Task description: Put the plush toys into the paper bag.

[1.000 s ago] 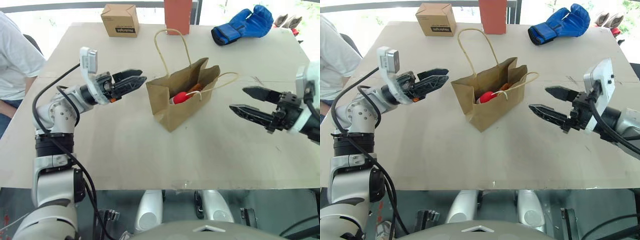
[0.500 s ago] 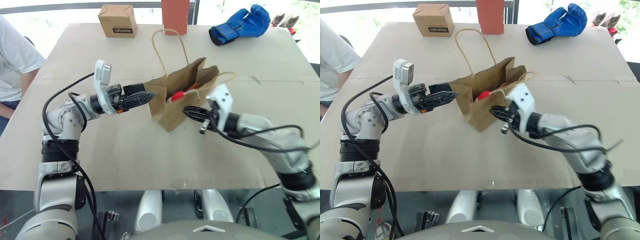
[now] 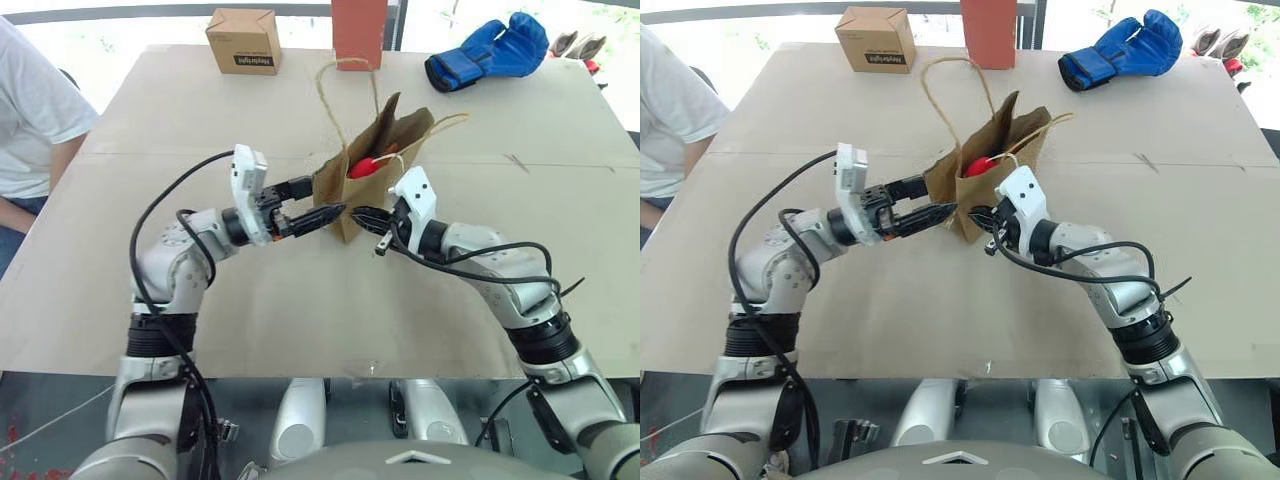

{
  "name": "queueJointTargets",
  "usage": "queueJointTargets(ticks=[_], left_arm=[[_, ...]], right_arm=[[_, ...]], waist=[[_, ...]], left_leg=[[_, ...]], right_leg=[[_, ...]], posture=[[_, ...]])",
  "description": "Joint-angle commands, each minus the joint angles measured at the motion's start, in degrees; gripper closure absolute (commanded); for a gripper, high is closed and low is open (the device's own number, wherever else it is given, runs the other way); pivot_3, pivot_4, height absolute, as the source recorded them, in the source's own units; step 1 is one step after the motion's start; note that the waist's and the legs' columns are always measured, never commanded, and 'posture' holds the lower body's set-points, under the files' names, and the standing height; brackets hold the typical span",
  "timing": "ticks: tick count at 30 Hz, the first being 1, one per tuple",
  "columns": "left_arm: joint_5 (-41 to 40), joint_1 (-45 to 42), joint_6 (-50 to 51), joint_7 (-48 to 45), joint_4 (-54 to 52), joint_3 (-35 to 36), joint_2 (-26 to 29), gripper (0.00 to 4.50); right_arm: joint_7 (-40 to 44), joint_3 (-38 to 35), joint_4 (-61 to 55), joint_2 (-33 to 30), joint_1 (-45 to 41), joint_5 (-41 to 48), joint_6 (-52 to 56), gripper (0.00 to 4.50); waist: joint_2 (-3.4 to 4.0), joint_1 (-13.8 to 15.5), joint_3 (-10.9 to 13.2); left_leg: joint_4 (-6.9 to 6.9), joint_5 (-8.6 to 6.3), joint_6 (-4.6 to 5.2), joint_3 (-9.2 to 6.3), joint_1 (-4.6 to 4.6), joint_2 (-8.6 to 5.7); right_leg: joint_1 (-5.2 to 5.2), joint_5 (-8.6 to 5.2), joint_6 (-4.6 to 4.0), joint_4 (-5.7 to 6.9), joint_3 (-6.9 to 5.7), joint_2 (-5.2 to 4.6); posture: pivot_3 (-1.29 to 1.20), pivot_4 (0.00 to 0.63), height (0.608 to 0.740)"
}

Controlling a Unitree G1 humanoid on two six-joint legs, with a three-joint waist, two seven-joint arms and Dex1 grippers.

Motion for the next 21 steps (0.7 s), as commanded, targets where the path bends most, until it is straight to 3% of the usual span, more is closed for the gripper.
queueJointTargets(ticks=[1, 9, 11, 12, 16, 18, 19, 21], left_arm=[[3.56, 0.09, -3.88, 5.79, -4.40, -1.13, -2.20, 0.00], [11.36, 1.19, -10.21, 13.97, -6.10, -4.24, -5.59, 0.00], [10.48, 1.66, -10.20, 13.93, -6.42, -4.19, -6.61, 0.40], [10.15, 1.99, -10.53, 13.67, -6.59, -4.26, -6.99, 0.64], [9.20, 1.87, -12.65, 11.59, -5.41, -2.93, -6.75, 2.47], [9.89, 0.91, -14.35, 10.30, -3.12, -2.42, -5.60, 3.33], [10.42, 0.27, -15.44, 9.53, -1.70, -2.40, -4.96, 4.03], [10.32, -1.16, -17.31, 6.47, 1.16, -2.55, -3.74, 4.47]], right_arm=[[0.94, -1.72, -0.28, 1.10, -0.81, -1.08, -1.78, 4.48], [2.09, -2.49, -2.23, 1.78, 0.69, -1.70, -1.17, 4.48], [1.95, -2.49, -3.24, 1.49, 1.34, -2.24, -1.20, 4.50], [1.83, -2.58, -4.11, 1.22, 1.86, -2.57, -1.32, 4.50], [0.68, -3.43, -10.56, -0.83, 7.19, -7.54, -9.96, 4.50], [2.54, -6.55, -13.84, -1.97, 10.61, -3.50, -8.63, 4.50], [2.58, -8.97, -15.50, -2.52, 12.34, -1.60, -7.45, 4.50], [3.22, -12.54, -19.22, -5.19, 15.66, 0.06, -5.91, 3.99]], waist=[[0.00, -0.03, 0.00], [0.00, -0.08, 0.00], [0.00, -0.01, 0.00], [0.00, 0.00, 0.00], [0.00, 0.01, 0.00], [0.00, 0.02, 0.00], [0.00, -0.02, 0.00], [0.00, 0.13, 0.00]], left_leg=[[0.00, 0.00, 0.00, 0.00, 0.00, 0.00], [-0.02, 0.00, 0.00, -0.01, 0.03, 0.00], [-0.01, 0.00, 0.00, -0.01, 0.02, 0.00], [-0.01, 0.00, 0.00, -0.01, 0.02, -0.01], [-0.01, 0.00, 0.00, -0.02, 0.02, -0.01], [-0.02, 0.00, 0.00, -0.03, 0.03, -0.01], [-0.02, 0.00, 0.00, -0.03, 0.03, -0.01], [-0.01, 0.00, 0.00, -0.02, 0.03, -0.01]], right_leg=[[0.00, 0.00, 0.00, 0.00, 0.00, 0.00], [0.00, 0.00, 0.00, 0.04, 0.00, 0.02], [0.01, 0.00, 0.00, 0.03, 0.00, 0.02], [0.02, 0.00, 0.00, 0.02, 0.00, 0.02], [0.02, 0.00, 0.00, 0.01, -0.01, 0.01], [0.02, 0.00, 0.00, 0.02, -0.02, 0.02], [0.03, -0.01, 0.00, 0.02, -0.02, 0.02], [0.04, 0.00, 0.00, 0.02, -0.02, 0.01]], posture=[[0.00, 0.150, 0.740], [0.00, 0.150, 0.740], [0.00, 0.150, 0.740], [0.00, 0.150, 0.740], [0.00, 0.150, 0.740], [0.00, 0.150, 0.740], [0.00, 0.150, 0.740], [0.00, 0.150, 0.740]])
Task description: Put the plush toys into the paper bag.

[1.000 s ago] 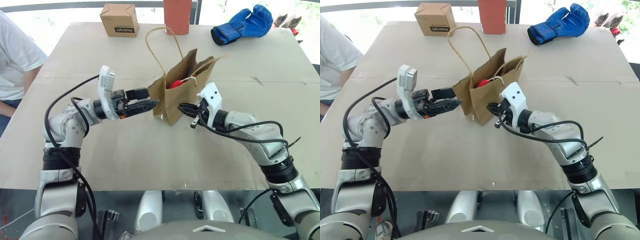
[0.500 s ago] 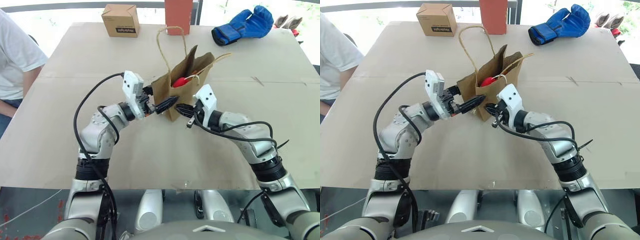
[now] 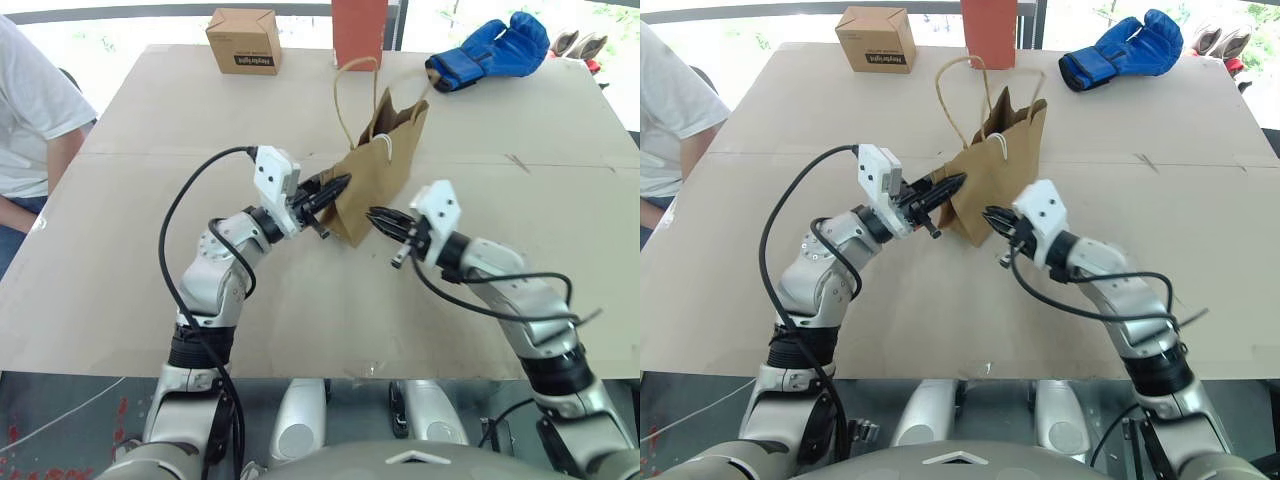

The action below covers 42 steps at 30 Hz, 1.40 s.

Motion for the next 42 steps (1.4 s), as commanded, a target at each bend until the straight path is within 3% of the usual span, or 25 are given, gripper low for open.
queueJointTargets(ticks=[1, 2, 9, 13, 18, 19, 20, 21, 22, 23, 24, 28, 35, 42], left_arm=[[-0.08, -3.21, -4.91, -5.64, 3.74, 0.52, 2.31, 4.50], [-1.03, -4.40, -5.26, -8.68, 5.52, 0.57, 3.30, 4.50], [-5.22, -15.67, -14.29, -37.38, 24.20, 1.02, 9.63, 4.50], [-0.69, -22.95, -28.55, -49.09, 40.55, -0.64, 9.89, 4.50], [5.15, -28.83, -41.86, -50.40, 57.16, -1.37, 7.19, 4.50], [4.54, -28.58, -40.41, -50.71, 57.53, -2.54, 7.38, 4.15], [3.82, -28.25, -39.43, -51.01, 57.38, -2.47, 7.44, 4.15], [3.49, -28.16, -39.17, -51.29, 57.48, -2.27, 7.48, 3.67], [3.26, -28.17, -38.92, -51.56, 57.61, -1.36, 7.51, 3.67], [2.97, -28.13, -38.53, -51.56, 57.50, -0.53, 7.57, 3.10], [2.55, -27.84, -37.64, -51.57, 56.85, -0.35, 7.91, 2.86], [-1.67, -22.98, -27.90, -51.57, 48.19, -1.24, 12.41, 1.01], [-3.73, -5.35, -13.43, -38.06, 24.45, 6.68, 19.47, 1.01], [-9.89, 21.49, 4.61, -24.67, -4.67, 13.40, 21.62, 1.01]], right_arm=[[1.44, -7.46, -8.74, -4.53, 4.48, 4.04, 1.60, 3.53], [2.02, -9.61, -11.25, -6.40, 6.38, 5.26, 2.45, 3.36], [5.99, -26.89, -21.60, -17.20, 20.84, 12.08, 5.14, 0.04], [5.88, -33.78, -24.29, -18.93, 27.70, 12.85, 5.13, 0.04], [2.16, -32.50, -26.76, -19.12, 29.29, 10.20, 6.04, 0.04], [1.16, -31.71, -27.56, -18.91, 29.37, 9.78, 6.56, 0.01], [0.49, -31.35, -28.44, -18.67, 29.40, 9.97, 7.05, 0.01], [0.10, -31.33, -28.84, -18.56, 29.21, 10.44, 7.35, 0.00], [-0.05, -31.63, -28.93, -18.55, 29.10, 10.99, 7.56, 0.00], [-0.02, -32.00, -28.94, -18.61, 29.11, 11.42, 7.69, 0.00], [0.12, -32.33, -28.77, -18.76, 29.15, 11.66, 7.71, 0.00], [1.41, -33.27, -27.46, -19.50, 29.33, 11.64, 6.45, 0.00], [7.59, -40.67, -26.22, -21.02, 35.49, 13.34, 4.97, 0.00], [11.22, -45.14, -22.90, -20.59, 40.66, 13.30, 2.95, 0.00]], waist=[[0.00, 0.15, 0.00], [0.01, 0.10, 0.00], [-0.02, 0.21, -0.01], [0.00, 0.04, -0.01], [-0.01, 0.02, -0.02], [-0.01, 0.04, -0.02], [-0.03, 0.05, -0.03], [-0.02, 0.03, -0.03], [-0.03, 0.02, -0.02], [-0.02, 0.02, -0.02], [-0.03, 0.02, -0.02], [-0.02, -0.54, -0.02], [0.00, -0.29, -0.03], [0.03, -0.23, -0.12]], left_leg=[[0.03, 0.00, 0.00, -0.01, 0.00, -0.01], [0.03, 0.00, 0.00, 0.00, 0.00, -0.01], [0.03, 0.00, 0.00, -0.01, -0.01, -0.02], [0.04, 0.00, 0.01, 0.02, 0.00, -0.02], [0.09, 0.00, 0.01, 0.02, -0.03, -0.02], [0.09, 0.00, 0.01, 0.02, -0.04, -0.02], [0.09, 0.00, 0.01, 0.02, -0.04, -0.02], [0.09, 0.00, 0.01, 0.01, -0.04, -0.02], [0.08, 0.00, 0.01, 0.01, -0.04, -0.02], [0.08, 0.00, 0.01, -0.02, -0.05, -0.02], [0.08, 0.00, 0.01, -0.02, -0.05, -0.02], [0.09, 0.00, 0.01, -0.01, -0.02, -0.01], [0.04, 0.00, 0.01, -0.05, 0.02, 0.05], [0.08, -0.02, 0.01, 0.42, 0.15, 0.09]], right_leg=[[0.03, 0.00, 0.00, -0.01, -0.02, -0.01], [0.03, 0.00, 0.00, -0.02, -0.01, -0.01], [0.06, -0.02, -0.02, -0.06, -0.06, -0.02], [0.08, -0.02, -0.02, -0.08, -0.05, -0.03], [0.07, -0.02, 0.00, -0.09, -0.04, -0.02], [0.07, -0.02, 0.01, -0.09, -0.04, -0.03], [0.07, -0.02, 0.01, -0.08, -0.04, -0.03], [0.07, -0.02, 0.01, -0.07, -0.05, -0.02], [0.07, -0.02, 0.01, -0.06, -0.04, -0.02], [0.07, -0.02, 0.00, -0.04, -0.06, -0.02], [0.07, -0.02, 0.01, -0.04, -0.06, -0.02], [0.08, -0.02, 0.01, -0.03, -0.04, -0.02], [0.10, -0.02, -0.01, 0.00, -0.06, -0.02], [0.22, -0.14, -0.23, -0.09, 0.05, -0.31]], posture=[[0.00, 0.150, 0.740], [0.00, 0.150, 0.740], [0.00, 0.150, 0.740], [0.00, 0.150, 0.740], [0.00, 0.150, 0.740], [0.00, 0.150, 0.740], [0.00, 0.150, 0.740], [0.00, 0.150, 0.740], [0.00, 0.150, 0.740], [0.00, 0.150, 0.740], [0.00, 0.150, 0.740], [0.00, 0.150, 0.740], [0.00, 0.150, 0.740], [0.00, 0.150, 0.740]])
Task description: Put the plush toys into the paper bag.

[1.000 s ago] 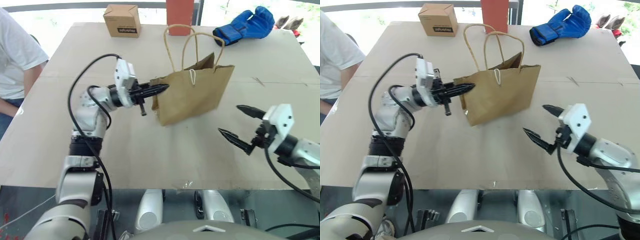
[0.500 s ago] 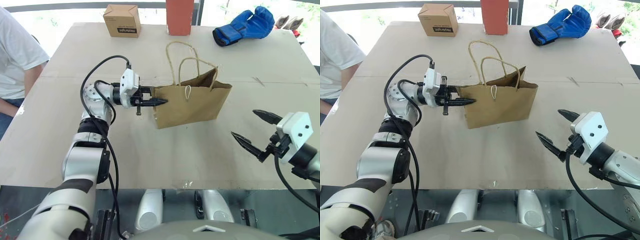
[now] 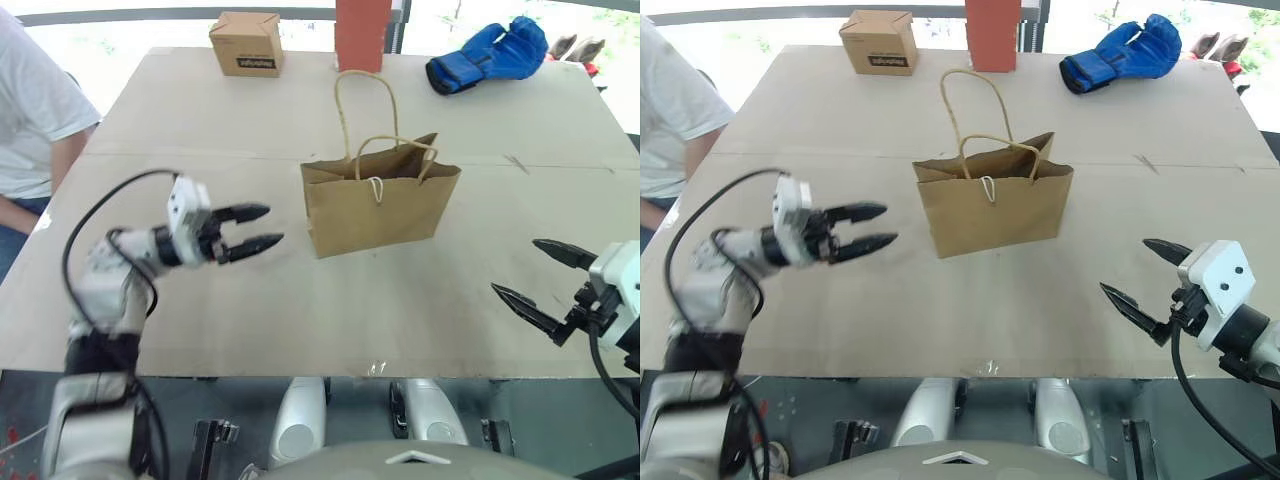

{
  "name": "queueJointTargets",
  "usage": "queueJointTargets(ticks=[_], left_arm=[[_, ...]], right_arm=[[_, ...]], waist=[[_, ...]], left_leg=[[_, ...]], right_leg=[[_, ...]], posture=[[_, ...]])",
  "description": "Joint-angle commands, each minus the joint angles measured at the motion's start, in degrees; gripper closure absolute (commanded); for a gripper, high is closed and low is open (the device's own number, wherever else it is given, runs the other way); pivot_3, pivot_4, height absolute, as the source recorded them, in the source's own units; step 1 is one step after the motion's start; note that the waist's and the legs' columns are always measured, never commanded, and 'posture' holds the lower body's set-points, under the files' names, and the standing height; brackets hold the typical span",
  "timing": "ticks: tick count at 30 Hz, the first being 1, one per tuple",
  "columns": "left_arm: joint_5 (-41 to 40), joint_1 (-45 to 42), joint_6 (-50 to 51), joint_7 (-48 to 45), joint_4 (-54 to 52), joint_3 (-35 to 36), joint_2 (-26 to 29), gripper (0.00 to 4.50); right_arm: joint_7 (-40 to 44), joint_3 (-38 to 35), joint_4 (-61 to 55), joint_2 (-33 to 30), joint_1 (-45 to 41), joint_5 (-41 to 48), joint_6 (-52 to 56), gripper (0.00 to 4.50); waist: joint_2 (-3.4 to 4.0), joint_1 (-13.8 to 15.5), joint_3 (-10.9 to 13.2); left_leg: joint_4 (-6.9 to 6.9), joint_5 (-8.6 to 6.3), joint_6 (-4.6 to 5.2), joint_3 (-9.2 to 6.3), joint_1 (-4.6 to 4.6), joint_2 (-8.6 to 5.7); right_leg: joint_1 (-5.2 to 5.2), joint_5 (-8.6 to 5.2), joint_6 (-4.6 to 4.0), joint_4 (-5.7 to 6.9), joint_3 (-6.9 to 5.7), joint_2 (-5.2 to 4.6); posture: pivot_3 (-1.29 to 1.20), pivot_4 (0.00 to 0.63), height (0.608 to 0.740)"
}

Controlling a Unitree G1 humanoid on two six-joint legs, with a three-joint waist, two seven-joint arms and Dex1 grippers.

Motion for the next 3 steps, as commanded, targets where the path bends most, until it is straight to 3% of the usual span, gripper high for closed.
queueJointTargets(ticks=[1, 3], left_arm=[[-5.45, 10.01, 8.57, 4.98, -13.95, 3.99, 1.04, 1.01], [-6.04, 13.16, 10.40, 6.33, -17.03, 4.17, 1.47, 1.01]], right_arm=[[1.45, -2.98, 1.04, -0.07, 1.23, -0.32, -2.28, 0.00], [1.91, -2.89, 2.11, -0.11, 1.49, -0.76, -3.08, 0.00]], waist=[[-0.02, -0.17, 0.00], [-0.01, 0.01, 0.00]], left_leg=[[-0.01, 0.00, 0.00, 0.03, -0.01, 0.03], [0.00, 0.00, -0.01, 0.05, 0.00, 0.08]], right_leg=[[-0.04, 0.00, 0.00, -0.01, 0.03, 0.01], [-0.08, -0.01, -0.01, 0.04, 0.00, 0.02]], posture=[[0.00, 0.150, 0.740], [0.00, 0.150, 0.740]])
